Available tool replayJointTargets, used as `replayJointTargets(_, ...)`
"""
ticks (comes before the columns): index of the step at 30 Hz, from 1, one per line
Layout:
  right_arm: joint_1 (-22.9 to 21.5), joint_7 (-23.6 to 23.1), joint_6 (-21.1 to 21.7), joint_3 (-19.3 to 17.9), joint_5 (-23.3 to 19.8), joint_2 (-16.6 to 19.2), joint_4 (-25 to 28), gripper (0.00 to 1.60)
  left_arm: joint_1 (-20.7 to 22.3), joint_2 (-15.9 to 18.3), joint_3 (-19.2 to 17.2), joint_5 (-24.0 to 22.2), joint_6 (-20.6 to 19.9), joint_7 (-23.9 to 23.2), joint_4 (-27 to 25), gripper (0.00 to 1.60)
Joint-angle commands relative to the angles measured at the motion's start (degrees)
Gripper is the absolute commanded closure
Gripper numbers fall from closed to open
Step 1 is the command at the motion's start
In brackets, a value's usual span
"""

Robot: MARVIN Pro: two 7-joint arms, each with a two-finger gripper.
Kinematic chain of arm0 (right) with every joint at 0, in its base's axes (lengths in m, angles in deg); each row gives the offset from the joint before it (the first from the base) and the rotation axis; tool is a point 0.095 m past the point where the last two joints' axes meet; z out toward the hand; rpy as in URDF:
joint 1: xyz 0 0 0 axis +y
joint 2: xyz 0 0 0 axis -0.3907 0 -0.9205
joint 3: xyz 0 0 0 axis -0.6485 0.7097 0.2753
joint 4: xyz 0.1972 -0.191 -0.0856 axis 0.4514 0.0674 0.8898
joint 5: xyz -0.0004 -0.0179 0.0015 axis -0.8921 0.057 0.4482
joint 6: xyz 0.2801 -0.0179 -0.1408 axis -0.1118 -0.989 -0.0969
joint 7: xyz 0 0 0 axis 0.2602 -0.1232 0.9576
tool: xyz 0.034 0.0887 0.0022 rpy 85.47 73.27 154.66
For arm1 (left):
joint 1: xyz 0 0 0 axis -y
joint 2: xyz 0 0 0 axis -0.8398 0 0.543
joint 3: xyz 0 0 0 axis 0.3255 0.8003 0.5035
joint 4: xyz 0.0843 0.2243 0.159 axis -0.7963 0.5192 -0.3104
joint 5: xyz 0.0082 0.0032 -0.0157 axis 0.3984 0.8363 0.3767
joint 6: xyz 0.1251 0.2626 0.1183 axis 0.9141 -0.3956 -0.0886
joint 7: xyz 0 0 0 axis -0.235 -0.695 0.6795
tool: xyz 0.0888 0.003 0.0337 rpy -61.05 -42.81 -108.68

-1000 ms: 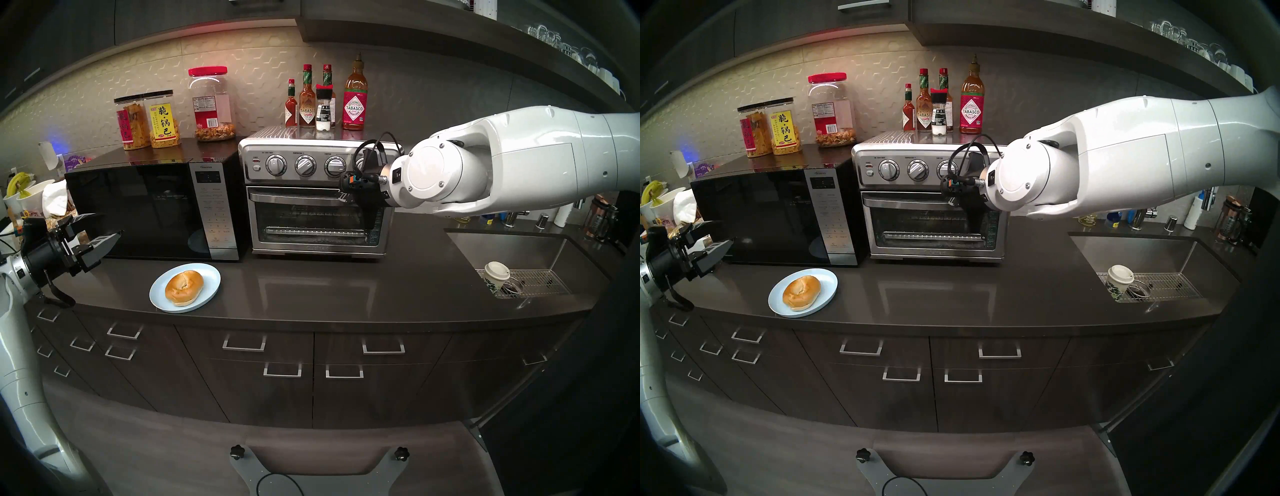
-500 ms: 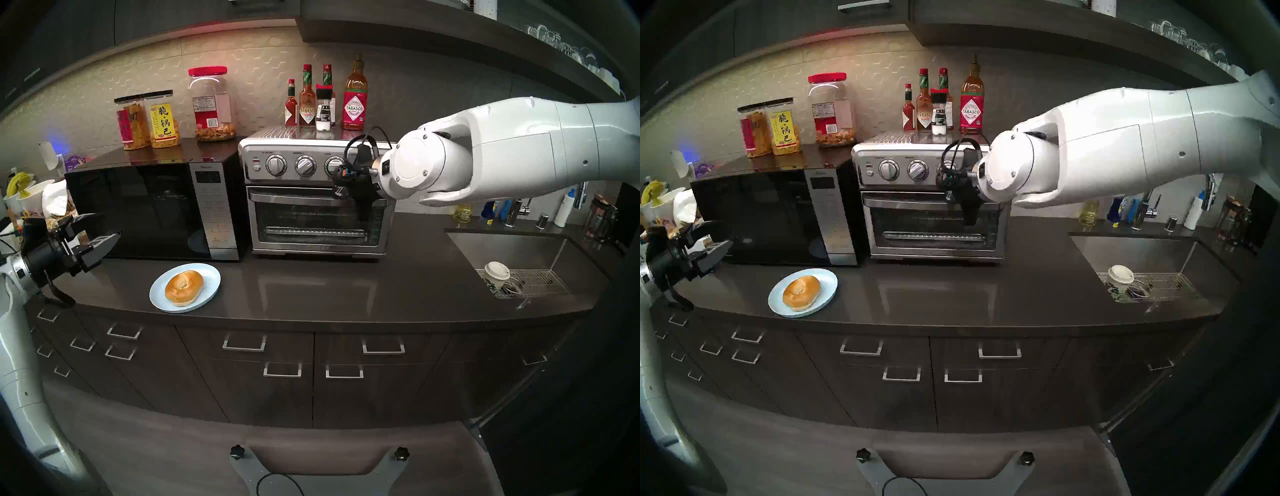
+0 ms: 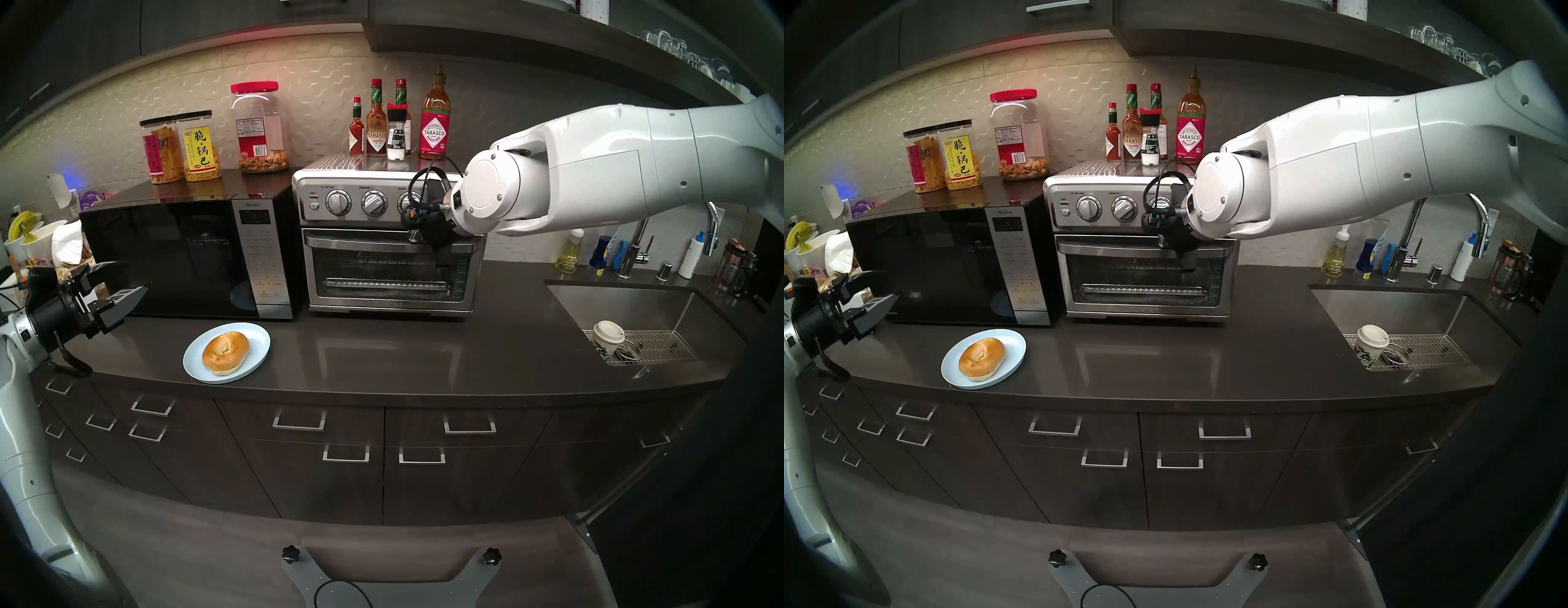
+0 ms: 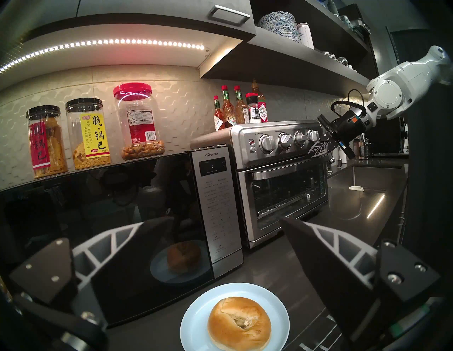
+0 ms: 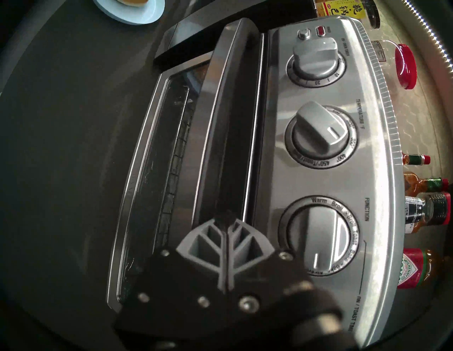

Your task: Open the oven and place the bagel inside on the rack

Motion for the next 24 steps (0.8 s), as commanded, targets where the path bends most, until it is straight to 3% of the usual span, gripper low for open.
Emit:
replayJointTargets(1,0.99,-6.54,-1.26,1.43,0.62,-3.09,-4.09,1.60,0.32,0.21,-0.19,-0.22,0.09,-0.09,-0.66,0.00)
replayJointTargets(5,0.98,-9.93,-2.77,2.09,0.83,-3.33,-5.09,1.60,0.32,0.21,-0.19,-0.21,0.09,-0.09,-0.66,0.00)
replayJointTargets(8,1.20,-9.72,-2.75,2.34,1.13,-2.51,-3.60,1.60,0.33,0.21,-0.19,-0.21,0.09,-0.10,-0.65,0.00)
replayJointTargets(24,5.90,-3.26,-1.65,3.39,-0.16,-0.27,1.74,1.60,0.36,0.24,-0.15,-0.15,0.09,-0.12,-0.55,0.00)
